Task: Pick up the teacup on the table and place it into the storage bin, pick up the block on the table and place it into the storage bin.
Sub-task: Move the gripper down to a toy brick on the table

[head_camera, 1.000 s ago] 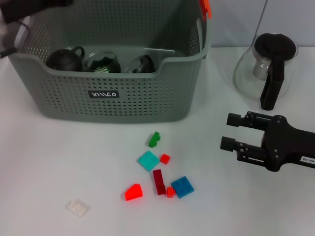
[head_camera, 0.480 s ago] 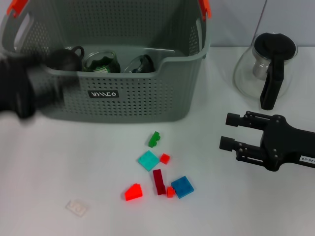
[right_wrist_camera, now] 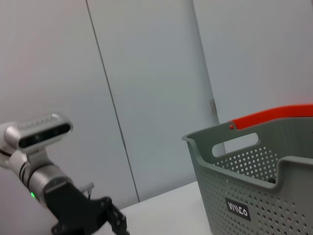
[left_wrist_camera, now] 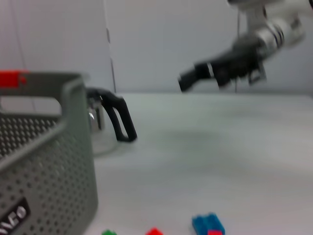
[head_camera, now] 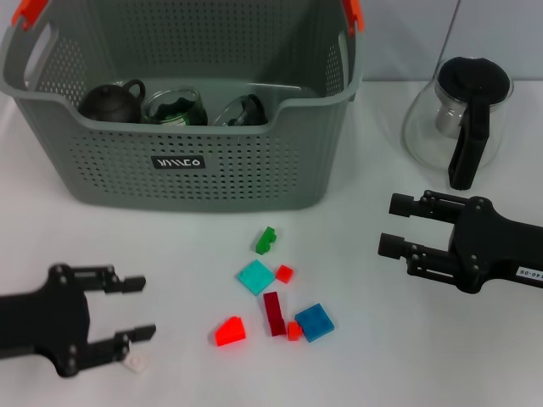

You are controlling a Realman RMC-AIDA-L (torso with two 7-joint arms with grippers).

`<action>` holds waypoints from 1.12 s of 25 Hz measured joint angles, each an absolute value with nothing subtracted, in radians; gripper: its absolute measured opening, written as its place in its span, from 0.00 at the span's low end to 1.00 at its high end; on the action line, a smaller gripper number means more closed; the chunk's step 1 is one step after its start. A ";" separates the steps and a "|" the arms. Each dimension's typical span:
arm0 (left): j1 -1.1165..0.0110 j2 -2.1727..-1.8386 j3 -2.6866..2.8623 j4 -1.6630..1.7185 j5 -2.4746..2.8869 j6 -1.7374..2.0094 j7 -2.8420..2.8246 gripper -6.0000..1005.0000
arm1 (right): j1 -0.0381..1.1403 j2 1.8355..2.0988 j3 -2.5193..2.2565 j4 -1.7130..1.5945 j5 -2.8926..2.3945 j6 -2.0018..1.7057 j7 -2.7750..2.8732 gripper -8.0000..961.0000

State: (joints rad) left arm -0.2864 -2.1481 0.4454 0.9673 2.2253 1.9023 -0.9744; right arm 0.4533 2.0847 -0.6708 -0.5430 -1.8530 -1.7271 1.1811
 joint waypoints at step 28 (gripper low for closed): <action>-0.231 -2.171 0.436 0.828 2.350 1.621 -0.799 0.54 | 0.459 2.082 -0.673 -0.543 -1.853 -1.724 1.186 0.70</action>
